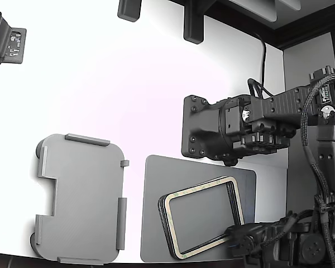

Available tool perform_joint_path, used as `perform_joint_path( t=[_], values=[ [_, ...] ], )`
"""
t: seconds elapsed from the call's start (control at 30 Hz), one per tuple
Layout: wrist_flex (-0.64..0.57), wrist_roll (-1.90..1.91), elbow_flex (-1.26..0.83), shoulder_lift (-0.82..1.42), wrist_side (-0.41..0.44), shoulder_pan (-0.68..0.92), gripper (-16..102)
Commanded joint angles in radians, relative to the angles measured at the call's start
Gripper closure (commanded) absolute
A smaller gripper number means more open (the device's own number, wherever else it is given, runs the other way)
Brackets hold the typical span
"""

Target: Grab top frame and put it into gray box.

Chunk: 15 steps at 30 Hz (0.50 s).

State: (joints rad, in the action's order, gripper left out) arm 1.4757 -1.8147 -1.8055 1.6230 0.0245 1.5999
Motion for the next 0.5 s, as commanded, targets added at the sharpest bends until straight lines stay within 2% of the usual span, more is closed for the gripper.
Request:
perform_joint_path(
  t=[0.0, 0.23, 0.47],
  values=[
    [-0.006, 0.023, 0.025, 0.017, 0.008, 0.002, 11],
    [-0.026, 0.063, 0.029, -0.003, 0.034, 0.018, 10],
    [-0.051, 0.089, 0.029, -0.028, 0.032, 0.035, 16]
  ],
)
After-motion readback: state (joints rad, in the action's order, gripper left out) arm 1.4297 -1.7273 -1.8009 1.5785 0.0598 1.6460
